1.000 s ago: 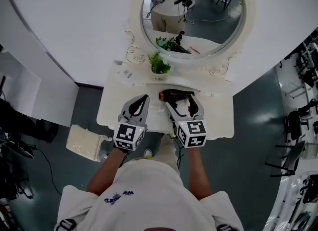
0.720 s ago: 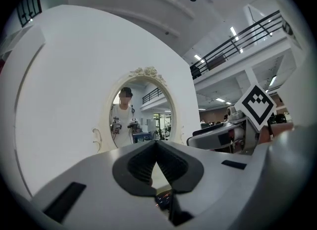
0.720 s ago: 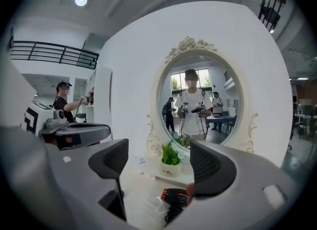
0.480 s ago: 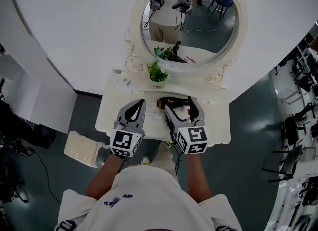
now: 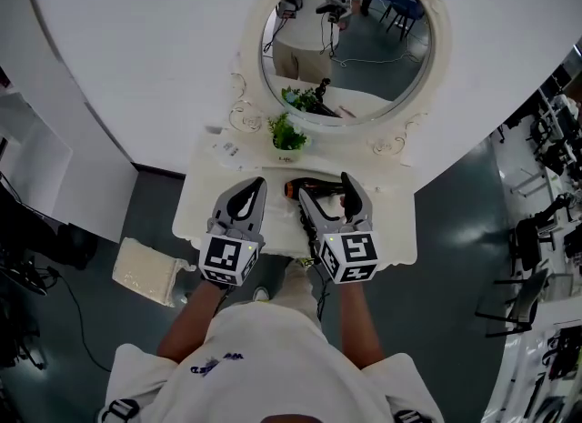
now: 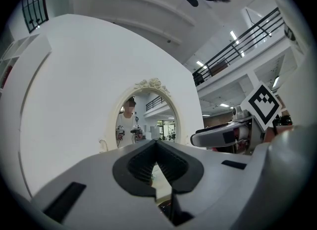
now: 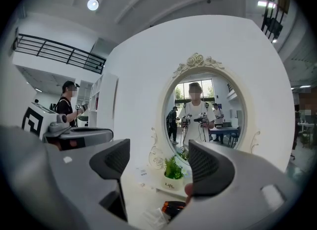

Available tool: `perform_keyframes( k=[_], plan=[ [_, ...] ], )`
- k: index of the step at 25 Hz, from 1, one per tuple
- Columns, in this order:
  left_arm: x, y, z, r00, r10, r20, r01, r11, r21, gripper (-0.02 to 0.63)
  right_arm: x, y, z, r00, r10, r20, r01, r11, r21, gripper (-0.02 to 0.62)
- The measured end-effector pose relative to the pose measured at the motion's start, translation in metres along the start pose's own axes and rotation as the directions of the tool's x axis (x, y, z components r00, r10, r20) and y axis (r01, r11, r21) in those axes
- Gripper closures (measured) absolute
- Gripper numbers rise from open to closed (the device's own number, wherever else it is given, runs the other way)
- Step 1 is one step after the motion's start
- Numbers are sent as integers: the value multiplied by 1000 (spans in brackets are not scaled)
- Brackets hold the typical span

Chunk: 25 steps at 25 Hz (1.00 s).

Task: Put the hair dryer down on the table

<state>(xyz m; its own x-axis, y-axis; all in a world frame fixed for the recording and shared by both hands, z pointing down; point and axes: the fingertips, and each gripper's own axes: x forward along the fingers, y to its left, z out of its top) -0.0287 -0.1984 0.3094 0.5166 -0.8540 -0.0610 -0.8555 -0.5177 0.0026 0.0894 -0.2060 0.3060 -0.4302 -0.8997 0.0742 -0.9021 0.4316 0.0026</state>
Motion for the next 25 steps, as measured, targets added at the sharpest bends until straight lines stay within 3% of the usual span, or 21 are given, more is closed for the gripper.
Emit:
perform_keyframes(
  k=[8,15,19,25],
  plan=[
    [-4,-4,-4,1000,-4,-6,4,1000,-9,597,-6,3,0,1000,-1,5,1,1000,-11,247],
    [-4,-7,-8,1000,-9,-13,9,1000,-9,597,-15,-4,5,998,-43,39,45,998,-47,412],
    [-4,-9,-8,1000,-11,-14,11,1000,-7,597,-18,-5,8,995,-77,64,81,994,-70,559],
    [-4,-9,-8,1000,-9,-15,9,1000,-8,597,-22,-3,9,996,-65,68,70,995,-75,583]
  ],
)
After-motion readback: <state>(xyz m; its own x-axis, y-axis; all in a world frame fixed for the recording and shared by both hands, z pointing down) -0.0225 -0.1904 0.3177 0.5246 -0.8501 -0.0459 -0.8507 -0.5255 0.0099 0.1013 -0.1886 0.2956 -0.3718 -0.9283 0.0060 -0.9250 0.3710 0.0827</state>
